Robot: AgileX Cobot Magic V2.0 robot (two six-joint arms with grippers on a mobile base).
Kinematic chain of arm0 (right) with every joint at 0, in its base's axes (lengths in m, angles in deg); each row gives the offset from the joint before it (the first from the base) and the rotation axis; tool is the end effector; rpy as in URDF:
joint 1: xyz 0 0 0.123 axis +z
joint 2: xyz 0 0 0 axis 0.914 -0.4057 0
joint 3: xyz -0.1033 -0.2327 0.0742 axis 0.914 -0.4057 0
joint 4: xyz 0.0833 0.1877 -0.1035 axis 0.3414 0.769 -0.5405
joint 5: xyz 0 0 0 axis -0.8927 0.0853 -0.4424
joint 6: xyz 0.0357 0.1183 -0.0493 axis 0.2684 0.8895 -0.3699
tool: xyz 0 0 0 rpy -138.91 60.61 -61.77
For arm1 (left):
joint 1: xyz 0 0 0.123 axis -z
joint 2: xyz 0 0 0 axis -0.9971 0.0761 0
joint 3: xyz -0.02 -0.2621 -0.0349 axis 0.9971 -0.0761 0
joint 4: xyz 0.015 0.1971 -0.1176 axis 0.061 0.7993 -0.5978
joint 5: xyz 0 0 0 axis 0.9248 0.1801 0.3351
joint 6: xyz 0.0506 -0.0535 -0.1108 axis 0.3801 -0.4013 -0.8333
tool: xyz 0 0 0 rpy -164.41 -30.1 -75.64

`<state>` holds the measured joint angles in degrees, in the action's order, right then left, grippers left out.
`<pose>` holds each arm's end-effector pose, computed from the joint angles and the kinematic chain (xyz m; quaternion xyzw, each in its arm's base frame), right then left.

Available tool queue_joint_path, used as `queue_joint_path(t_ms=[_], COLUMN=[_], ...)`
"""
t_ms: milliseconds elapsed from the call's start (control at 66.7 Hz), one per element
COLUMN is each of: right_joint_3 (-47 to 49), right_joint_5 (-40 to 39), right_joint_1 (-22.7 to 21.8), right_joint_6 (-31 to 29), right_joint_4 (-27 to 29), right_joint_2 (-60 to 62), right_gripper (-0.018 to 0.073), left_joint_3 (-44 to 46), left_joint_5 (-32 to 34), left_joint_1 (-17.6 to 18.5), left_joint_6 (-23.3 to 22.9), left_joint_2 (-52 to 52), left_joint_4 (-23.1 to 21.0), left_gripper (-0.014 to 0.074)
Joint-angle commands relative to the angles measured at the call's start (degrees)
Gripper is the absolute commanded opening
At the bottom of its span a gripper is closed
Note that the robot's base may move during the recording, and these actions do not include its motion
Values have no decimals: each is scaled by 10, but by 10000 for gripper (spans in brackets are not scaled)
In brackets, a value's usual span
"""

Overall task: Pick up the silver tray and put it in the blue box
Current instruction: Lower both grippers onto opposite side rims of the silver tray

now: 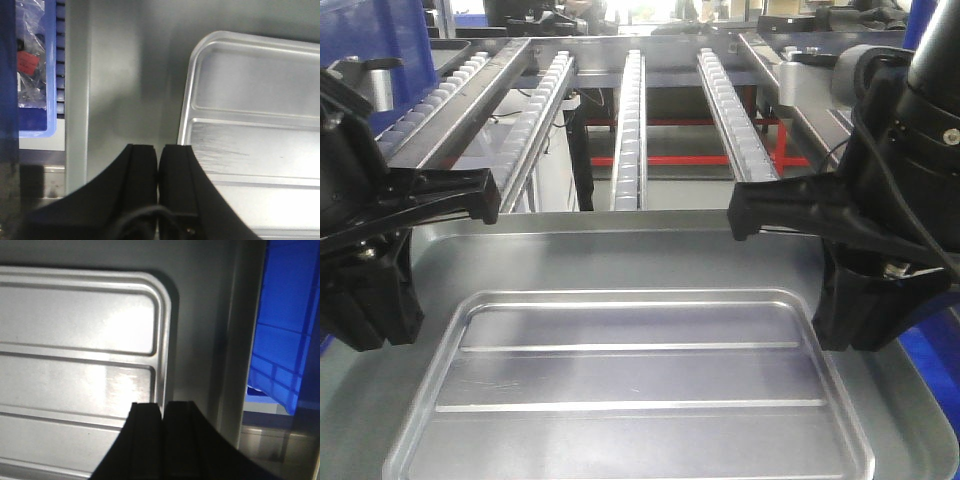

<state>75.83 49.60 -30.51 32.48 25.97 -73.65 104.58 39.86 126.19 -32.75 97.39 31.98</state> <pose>0.2160 0.1446 0.1700 0.0097 0.9800 0.0910 0.1769 0.2043 -0.1610 0.1733 0.0014 0.9807 -0.0937 0.1718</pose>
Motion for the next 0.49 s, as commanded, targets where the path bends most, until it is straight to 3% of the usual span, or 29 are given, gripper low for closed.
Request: queue_joint_path(t_ms=[0, 210, 375, 479], right_joint_3=[19, 17, 7, -3], right_joint_5=[-9, -6, -10, -25], right_joint_1=[0, 0, 1, 1], right_joint_6=[1, 2, 17, 17], right_joint_4=[-12, -12, -12, -12], right_joint_2=[15, 15, 15, 15], right_gripper=[61, 61, 61, 61], left_joint_3=[18, 18, 18, 18], left_joint_5=[16, 13, -6, -15], left_joint_1=[5, 34, 60, 63], left_joint_6=[-6, -11, -121, -138], left_joint_2=[-14, -14, -14, -14], left_joint_4=[5, 18, 105, 121], left_gripper=[-6, -6, -6, -6])
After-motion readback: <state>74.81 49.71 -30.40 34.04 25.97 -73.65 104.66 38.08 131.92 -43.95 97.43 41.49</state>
